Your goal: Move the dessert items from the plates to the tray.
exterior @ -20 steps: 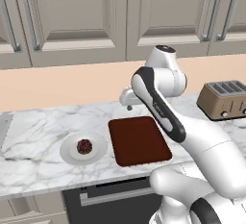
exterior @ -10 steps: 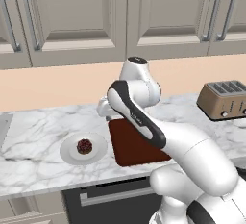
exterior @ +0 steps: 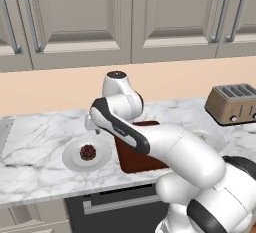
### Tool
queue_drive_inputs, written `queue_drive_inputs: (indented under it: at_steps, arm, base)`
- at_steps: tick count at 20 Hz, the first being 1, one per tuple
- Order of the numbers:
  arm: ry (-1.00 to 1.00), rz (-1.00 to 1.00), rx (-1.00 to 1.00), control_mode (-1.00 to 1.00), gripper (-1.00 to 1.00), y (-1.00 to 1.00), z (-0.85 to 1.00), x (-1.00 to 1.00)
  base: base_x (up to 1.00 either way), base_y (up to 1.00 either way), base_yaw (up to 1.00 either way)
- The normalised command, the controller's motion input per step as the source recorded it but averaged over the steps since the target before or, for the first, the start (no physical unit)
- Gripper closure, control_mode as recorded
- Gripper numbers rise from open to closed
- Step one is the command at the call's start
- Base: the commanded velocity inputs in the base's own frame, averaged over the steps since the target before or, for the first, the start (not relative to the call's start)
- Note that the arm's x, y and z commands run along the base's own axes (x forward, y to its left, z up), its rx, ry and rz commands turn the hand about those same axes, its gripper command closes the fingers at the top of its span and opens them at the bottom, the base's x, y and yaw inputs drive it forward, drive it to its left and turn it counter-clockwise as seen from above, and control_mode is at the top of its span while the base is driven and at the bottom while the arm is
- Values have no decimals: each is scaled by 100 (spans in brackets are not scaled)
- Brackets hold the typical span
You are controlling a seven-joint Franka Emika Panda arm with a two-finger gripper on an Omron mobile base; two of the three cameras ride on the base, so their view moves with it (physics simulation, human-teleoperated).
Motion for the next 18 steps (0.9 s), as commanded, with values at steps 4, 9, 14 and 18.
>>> queue_drive_inputs:
  at_steps: [4, 9, 14, 18]
  arm:
    - [5, -3, -1, -100, -100, 48, -40, 13]
    - [6, -1, 0, -100, -100, 34, -41, 8]
    - [2, -1, 0, -100, -100, 26, -18, 22]
    - [0, 0, 0, -100, -100, 21, -2, 29]
  base:
    - [0, 0, 0]
    - [0, 0, 0]
    - [0, 0, 0]
    - [0, 0, 0]
